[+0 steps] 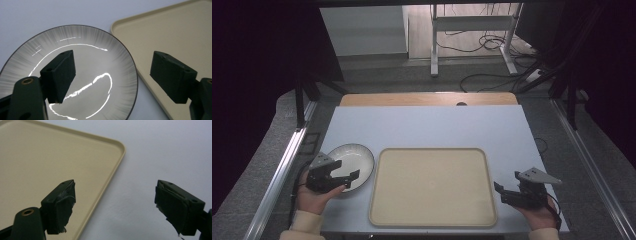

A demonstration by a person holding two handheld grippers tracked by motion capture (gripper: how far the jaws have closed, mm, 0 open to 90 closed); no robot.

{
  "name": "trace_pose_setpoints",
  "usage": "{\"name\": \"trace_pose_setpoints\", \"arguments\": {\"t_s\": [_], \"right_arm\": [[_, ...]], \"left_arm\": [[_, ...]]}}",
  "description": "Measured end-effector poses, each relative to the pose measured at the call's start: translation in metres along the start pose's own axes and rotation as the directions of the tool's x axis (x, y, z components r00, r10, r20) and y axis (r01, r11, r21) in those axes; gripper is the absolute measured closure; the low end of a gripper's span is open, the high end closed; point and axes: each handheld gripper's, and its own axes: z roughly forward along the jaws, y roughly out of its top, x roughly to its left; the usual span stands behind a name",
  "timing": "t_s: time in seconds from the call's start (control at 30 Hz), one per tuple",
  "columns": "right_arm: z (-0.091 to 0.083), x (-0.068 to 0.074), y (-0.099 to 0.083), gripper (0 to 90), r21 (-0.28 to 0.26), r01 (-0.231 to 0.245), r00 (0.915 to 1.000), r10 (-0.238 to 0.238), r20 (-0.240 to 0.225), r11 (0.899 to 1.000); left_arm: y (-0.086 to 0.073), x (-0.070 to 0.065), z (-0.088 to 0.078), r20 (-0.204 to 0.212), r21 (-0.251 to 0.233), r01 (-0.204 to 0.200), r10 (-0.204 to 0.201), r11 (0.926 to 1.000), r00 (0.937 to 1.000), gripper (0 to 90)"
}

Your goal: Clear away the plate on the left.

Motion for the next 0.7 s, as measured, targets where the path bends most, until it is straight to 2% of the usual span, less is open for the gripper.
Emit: {"name": "trace_pose_setpoints", "arguments": {"t_s": [0.1,0.23,0.4,0.47,0.6,0.7], "right_arm": [[0.002,0.001,0.002,17.8,0.001,0.008,1.0000,-0.008,-0.004,1.000],[0.005,0.003,0.005,17.9,-0.001,0.015,0.9998,-0.015,-0.016,1.000],[0.009,0.004,0.006,17.9,0.009,0.024,0.9995,-0.023,-0.021,1.000],[0.010,0.004,0.007,18.3,0.004,0.034,0.9994,-0.034,-0.009,0.999],[0.008,0.005,0.011,18.9,-0.027,0.039,0.9992,-0.039,0.004,0.999],[0.011,0.006,0.011,19.0,-0.017,0.039,0.9992,-0.039,-0.004,0.999]], "left_arm": [[0.002,0.004,-0.001,0.007,-0.014,0.018,-0.018,0.9997,0.9998,20.4],[0.002,0.011,-0.003,0.009,-0.033,0.064,-0.064,0.9974,0.9979,22.1],[0.003,0.020,-0.007,-0.029,-0.032,0.086,-0.087,0.9958,0.9958,23.1],[0.002,0.026,-0.009,-0.042,-0.035,0.098,-0.100,0.9945,0.9941,23.2],[0.002,0.040,-0.015,-0.066,-0.047,0.136,-0.139,0.9895,0.9880,24.1],[0.001,0.050,-0.018,-0.090,-0.052,0.157,-0.161,0.9862,0.9828,24.7]]}}
